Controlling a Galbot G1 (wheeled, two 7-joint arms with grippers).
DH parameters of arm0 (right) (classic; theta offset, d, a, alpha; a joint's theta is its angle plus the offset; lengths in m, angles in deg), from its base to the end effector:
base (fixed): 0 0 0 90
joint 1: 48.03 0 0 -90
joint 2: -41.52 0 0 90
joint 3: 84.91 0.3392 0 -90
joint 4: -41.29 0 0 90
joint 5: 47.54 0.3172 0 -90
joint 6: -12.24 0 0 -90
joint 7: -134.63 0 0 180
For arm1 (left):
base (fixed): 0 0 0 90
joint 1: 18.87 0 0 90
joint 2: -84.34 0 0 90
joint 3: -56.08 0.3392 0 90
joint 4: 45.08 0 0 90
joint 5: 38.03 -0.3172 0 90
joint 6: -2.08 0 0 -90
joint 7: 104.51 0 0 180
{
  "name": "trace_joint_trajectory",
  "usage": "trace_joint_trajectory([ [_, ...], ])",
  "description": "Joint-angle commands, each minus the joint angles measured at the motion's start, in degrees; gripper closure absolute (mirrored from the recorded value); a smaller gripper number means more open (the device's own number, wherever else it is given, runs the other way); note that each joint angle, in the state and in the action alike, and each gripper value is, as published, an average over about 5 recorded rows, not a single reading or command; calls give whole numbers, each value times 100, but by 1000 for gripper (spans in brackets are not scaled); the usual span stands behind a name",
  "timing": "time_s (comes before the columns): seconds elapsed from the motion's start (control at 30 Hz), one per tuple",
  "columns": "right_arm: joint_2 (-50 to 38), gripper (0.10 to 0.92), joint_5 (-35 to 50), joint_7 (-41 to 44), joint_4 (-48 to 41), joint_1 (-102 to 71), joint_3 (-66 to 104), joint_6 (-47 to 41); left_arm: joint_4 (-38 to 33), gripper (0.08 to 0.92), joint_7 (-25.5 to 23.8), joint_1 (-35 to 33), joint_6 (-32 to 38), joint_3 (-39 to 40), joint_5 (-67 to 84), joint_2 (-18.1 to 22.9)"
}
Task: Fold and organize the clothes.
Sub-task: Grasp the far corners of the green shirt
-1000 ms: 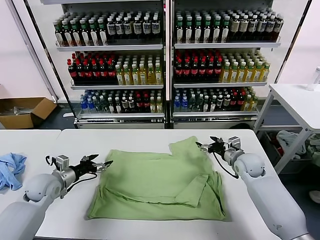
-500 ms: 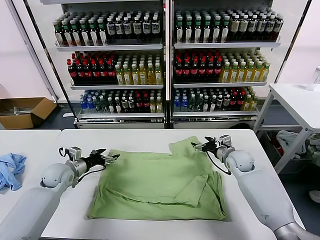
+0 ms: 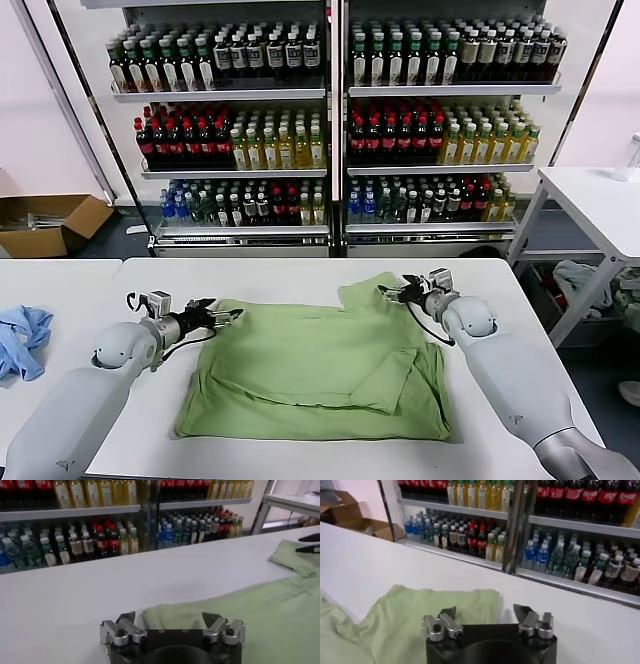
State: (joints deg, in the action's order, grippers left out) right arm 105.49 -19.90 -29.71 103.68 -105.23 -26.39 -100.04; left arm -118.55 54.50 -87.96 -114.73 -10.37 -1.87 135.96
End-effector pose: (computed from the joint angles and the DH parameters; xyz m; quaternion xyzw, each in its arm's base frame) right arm 0.4731 -0.0815 -0.2915 0.2227 -0.9397 0.0733 0.2490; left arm 0.4075 0.1714 -0.2855 -0.2227 -0.9297 -0.0216 0.2926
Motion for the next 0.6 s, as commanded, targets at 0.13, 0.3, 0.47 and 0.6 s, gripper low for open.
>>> trace_joint_trajectory([
  [0.13, 35, 526, 34, 41, -63, -23, -127, 35, 141, 215, -47, 95, -46, 155, -5, 112],
  [0.3, 17, 665, 215, -4, 133, -81, -116, 25, 109, 344, -82, 99, -53, 194, 16, 122],
  [0.47, -60, 812, 465, -67, 513, -195, -9, 26, 91, 500, -83, 83, -1, 188, 66, 107],
  [0.6, -143, 902, 732, -135, 945, -397, 222, 32, -35, 621, -11, 48, 97, 131, 199, 70],
])
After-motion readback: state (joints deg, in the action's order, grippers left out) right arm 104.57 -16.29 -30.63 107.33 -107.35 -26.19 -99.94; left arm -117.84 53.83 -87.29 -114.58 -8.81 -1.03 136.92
